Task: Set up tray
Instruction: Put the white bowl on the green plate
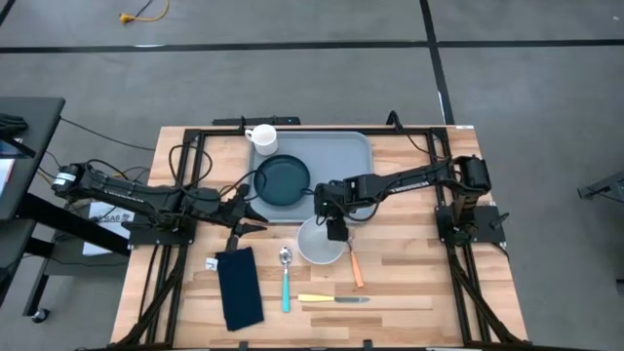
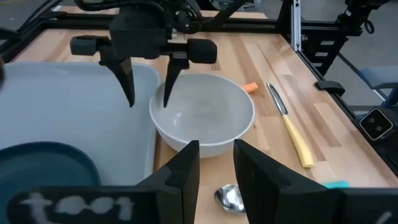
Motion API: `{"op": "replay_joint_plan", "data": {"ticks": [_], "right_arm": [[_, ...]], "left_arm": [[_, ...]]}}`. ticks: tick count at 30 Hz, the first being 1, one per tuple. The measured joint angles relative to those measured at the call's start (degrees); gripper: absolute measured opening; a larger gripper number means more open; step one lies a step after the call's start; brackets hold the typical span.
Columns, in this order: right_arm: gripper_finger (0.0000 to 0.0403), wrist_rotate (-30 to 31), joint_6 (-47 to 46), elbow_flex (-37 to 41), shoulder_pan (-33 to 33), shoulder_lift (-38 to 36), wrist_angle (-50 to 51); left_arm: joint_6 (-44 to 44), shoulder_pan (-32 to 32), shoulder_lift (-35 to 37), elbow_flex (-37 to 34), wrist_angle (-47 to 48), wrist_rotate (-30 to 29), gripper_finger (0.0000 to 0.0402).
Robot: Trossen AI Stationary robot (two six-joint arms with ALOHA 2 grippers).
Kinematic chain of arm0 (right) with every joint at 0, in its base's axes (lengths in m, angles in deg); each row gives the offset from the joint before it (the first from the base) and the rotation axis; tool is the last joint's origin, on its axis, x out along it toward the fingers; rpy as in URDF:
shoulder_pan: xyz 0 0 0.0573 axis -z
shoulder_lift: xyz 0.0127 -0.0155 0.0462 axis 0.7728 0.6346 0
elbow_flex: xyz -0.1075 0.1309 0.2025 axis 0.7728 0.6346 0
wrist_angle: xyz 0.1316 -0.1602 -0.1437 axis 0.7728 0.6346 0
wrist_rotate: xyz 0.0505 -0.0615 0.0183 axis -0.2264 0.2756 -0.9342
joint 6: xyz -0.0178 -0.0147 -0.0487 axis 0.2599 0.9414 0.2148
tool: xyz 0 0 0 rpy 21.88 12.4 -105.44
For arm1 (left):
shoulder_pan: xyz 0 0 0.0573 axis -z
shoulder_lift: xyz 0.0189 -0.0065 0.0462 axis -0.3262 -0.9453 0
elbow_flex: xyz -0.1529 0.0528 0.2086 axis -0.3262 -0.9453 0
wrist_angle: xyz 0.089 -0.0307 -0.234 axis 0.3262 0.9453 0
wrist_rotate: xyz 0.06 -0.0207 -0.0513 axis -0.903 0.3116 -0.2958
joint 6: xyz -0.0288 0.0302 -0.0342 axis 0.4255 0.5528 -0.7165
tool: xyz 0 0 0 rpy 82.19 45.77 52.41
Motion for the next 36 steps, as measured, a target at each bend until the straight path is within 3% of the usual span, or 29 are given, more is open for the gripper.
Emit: {"op": "replay_joint_plan", "data": {"ticks": [3,9,15,22,36], "right_arm": [[0.0161,-2.5,0.0,0.0,0.4,0.0,0.2],[0.0016,-10.3,-1.1,0.0,1.9,0.0,1.4],[0.0005,-12.8,-2.0,-2.1,3.2,-0.3,3.8],[0.0003,-12.9,-0.8,-9.8,4.4,-0.3,9.3],[0.0001,-11.0,-6.3,-25.2,18.0,0.9,7.8]], "left_arm": [[0.0,0.0,0.0,0.0,0.0,-0.1,0.0087],[0.0,0.0,0.0,0.0,-0.1,-0.2,0.0087],[0.0,0.0,0.0,0.0,-0.1,-0.2,0.0087],[0.0,0.0,0.5,0.0,1.1,-0.2,0.0087],[0.0,0.0,6.3,0.0,4.6,-0.3,0.0087]]}}
